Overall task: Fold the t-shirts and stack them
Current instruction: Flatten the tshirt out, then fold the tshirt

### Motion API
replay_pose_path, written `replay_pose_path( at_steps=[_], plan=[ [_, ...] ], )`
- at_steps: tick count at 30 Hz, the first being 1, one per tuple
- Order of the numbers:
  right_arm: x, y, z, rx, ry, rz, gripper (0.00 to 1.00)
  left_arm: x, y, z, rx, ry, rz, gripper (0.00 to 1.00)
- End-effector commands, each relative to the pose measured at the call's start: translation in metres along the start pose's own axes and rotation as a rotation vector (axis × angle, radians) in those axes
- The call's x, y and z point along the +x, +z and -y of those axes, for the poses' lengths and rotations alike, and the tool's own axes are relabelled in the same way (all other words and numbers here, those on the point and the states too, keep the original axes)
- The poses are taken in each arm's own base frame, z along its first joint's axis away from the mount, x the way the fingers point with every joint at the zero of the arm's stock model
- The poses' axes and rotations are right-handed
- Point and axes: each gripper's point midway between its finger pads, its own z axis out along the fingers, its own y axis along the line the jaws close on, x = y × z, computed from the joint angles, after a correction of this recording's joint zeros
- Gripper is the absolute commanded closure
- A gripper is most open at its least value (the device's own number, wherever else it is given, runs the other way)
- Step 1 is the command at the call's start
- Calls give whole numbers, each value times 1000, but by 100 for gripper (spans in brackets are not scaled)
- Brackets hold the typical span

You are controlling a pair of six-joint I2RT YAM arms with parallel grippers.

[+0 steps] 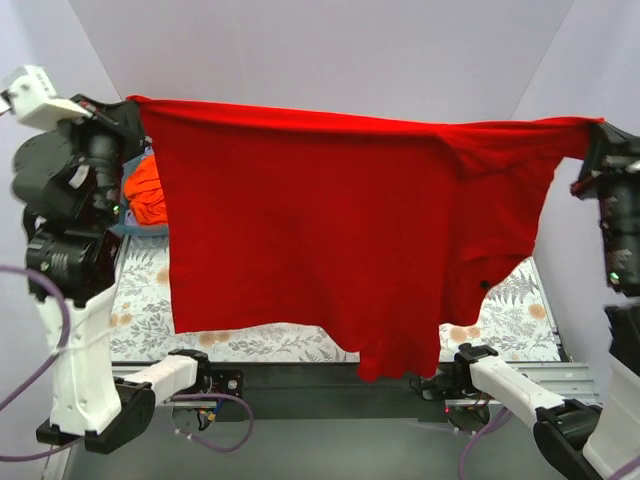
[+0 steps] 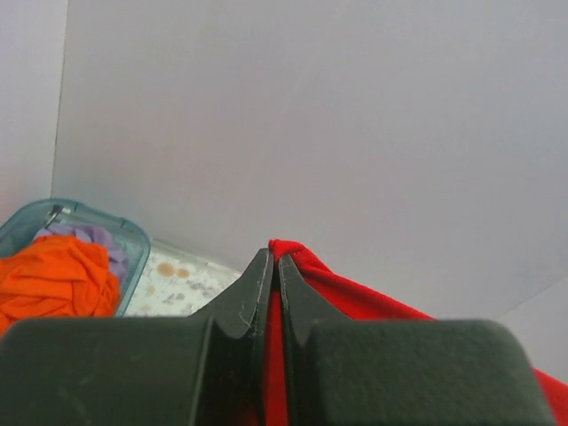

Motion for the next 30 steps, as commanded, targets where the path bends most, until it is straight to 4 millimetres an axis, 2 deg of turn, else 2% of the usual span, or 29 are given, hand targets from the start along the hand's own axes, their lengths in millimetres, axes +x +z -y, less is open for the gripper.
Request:
replay_pose_path(
  at_steps=[1,2,3,4,5,6,7,8,9,10,11,13,14,15,16,17,18,19,20,21,22,25,26,30],
  plan=[
    [46,51,-7,65,-123,-90,99,72,55,-31,-122,109,-128,100],
    [88,68,-19,50,-162,-176,99,110,71,-43,-142,126,-183,100],
    [102,80,-24,64,-165,-171,99,131,79,-50,-154,133,-215,100],
    [122,87,-25,85,-181,-200,99,162,93,-59,-173,143,-269,100],
    [148,97,-31,80,-211,-241,99,183,102,-65,-179,146,-289,100],
    [188,106,-40,76,-240,-291,99,222,107,-81,-211,163,-359,100],
    [207,111,-42,81,-257,-316,99,246,112,-92,-229,173,-396,100],
    [241,120,-47,76,-282,-367,99,280,125,-105,-250,180,-442,100],
    [278,122,-52,63,-301,-428,99,305,130,-115,-269,190,-482,100],
    [294,129,-53,64,-295,-439,99,328,132,-128,-293,202,-523,100],
    [329,137,-59,50,-307,-501,99,369,139,-146,-332,219,-594,100],
    [367,147,-66,26,-281,-546,99,401,150,-163,-365,231,-642,100],
    [403,152,-64,23,-285,-617,99,414,156,-168,-374,234,-661,100],
    [420,155,-67,10,-280,-649,99,447,158,-185,-403,253,-721,100],
    [425,167,-68,8,-255,-635,99,449,169,-185,-400,249,-714,100],
    [454,171,-72,-6,-263,-688,99,458,174,-187,-396,249,-720,100],
    [465,174,-73,-11,-266,-709,99,480,175,-199,-408,261,-756,100],
    [469,182,-73,-9,-263,-710,99,486,180,-201,-403,258,-760,100],
    [491,183,-76,-18,-275,-751,99,490,188,-200,-393,251,-760,100],
    [498,185,-77,-22,-279,-763,99,497,191,-201,-385,249,-772,100],
    [510,186,-80,-39,-281,-783,99,512,190,-208,-391,255,-799,100],
    [525,186,-83,-72,-268,-814,99,525,196,-210,-379,244,-822,100],
    [524,187,-84,-73,-252,-812,99,524,200,-207,-372,240,-819,100],
    [535,169,-85,-103,-213,-902,99,527,201,-203,-356,224,-849,100]
  ],
)
